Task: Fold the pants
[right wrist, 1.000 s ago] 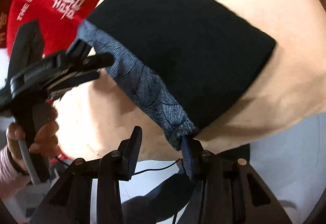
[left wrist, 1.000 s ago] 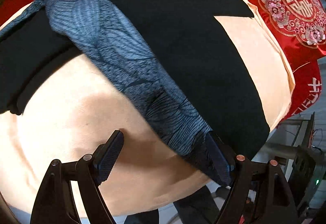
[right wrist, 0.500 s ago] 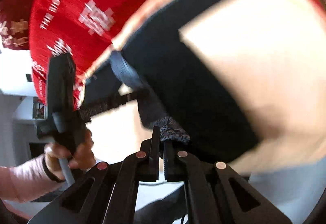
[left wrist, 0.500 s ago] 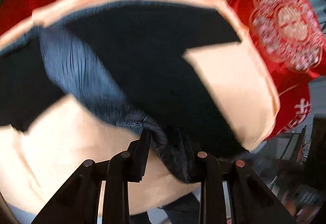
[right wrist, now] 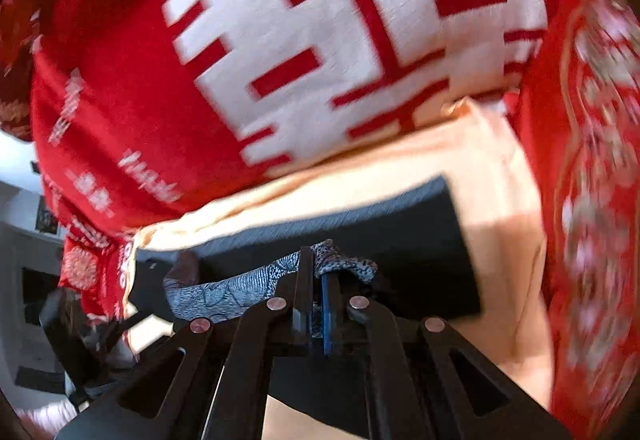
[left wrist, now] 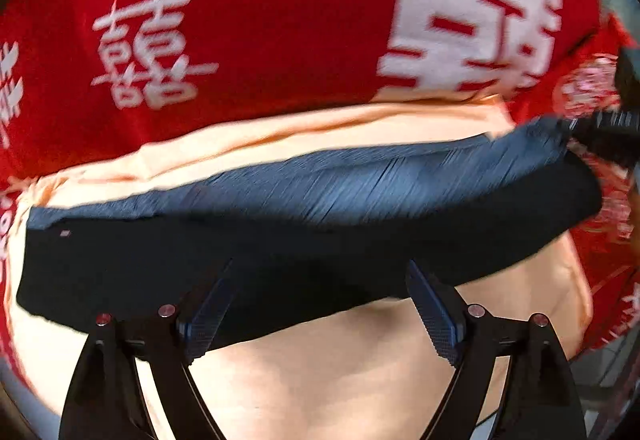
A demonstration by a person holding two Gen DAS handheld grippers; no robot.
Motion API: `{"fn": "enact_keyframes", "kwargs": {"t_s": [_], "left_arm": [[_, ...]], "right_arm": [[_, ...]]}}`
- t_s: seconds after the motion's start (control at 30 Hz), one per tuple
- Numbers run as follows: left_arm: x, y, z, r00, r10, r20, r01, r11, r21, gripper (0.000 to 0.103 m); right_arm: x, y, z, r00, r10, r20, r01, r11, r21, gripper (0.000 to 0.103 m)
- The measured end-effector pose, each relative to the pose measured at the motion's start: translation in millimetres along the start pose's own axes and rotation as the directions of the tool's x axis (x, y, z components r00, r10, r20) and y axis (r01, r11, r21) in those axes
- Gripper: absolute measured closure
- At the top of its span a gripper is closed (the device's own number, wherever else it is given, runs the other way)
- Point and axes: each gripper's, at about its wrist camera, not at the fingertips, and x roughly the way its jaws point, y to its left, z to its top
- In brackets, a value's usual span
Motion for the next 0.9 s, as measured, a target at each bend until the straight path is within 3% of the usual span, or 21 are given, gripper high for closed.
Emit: {"fn": "enact_keyframes", "kwargs": {"t_s": [0.13,0.2,0.23,0.3,0.43,0.5,0.53,0.57,0.7,0.87,0.9], "left_arm": [[35,17,-3,0.995,0.081,-0.049,-0.083,0.996,-0.04,0.017],[53,20,-1,0.991,0.113,-0.074,-0.118,0.992,-0.055,0.017],[62,21,1,0.989,0.127,-0.082,-0.132,0.989,-0.064,0.017],[74,23,5,0.986,0.136,-0.094,-0.143,0.986,-0.082,0.017],[86,24,15,0.985,0.135,-0.105,-0.147,0.982,-0.118,0.017],[84,25,18,0.985,0.14,-0.096,-0.151,0.981,-0.119,0.017],[84,26,19,0.985,0.145,-0.095,-0.156,0.981,-0.116,0.017],[84,27,20,0.985,0.146,-0.095,-0.156,0.981,-0.115,0.017],[91,34,26,0.981,0.161,-0.11,-0.173,0.978,-0.114,0.017],[98,39,28,0.979,0.167,-0.119,-0.18,0.978,-0.105,0.017],[98,38,28,0.979,0.164,-0.123,-0.177,0.979,-0.105,0.017]], "right_arm": [[27,-17,39,0.999,-0.047,-0.016,0.047,0.999,0.014,0.095],[38,-22,47,0.994,-0.096,-0.051,0.096,0.995,-0.004,0.074],[42,-21,49,0.991,-0.117,-0.063,0.116,0.993,-0.024,0.051],[40,-16,52,0.989,-0.141,-0.044,0.138,0.988,-0.066,0.029],[20,-10,45,0.982,-0.189,-0.015,0.187,0.979,-0.075,0.03],[12,-19,25,0.985,-0.166,-0.037,0.166,0.986,-0.019,0.052],[13,-24,16,0.986,-0.16,-0.055,0.16,0.987,0.0,0.068],[19,-31,0,0.982,-0.164,-0.095,0.168,0.985,0.029,0.072],[47,-64,-44,0.969,-0.171,-0.177,0.199,0.968,0.153,0.072],[55,-89,-54,0.986,-0.124,-0.111,0.155,0.924,0.349,0.072],[55,-88,-51,0.989,-0.119,-0.093,0.144,0.924,0.353,0.079]]}}
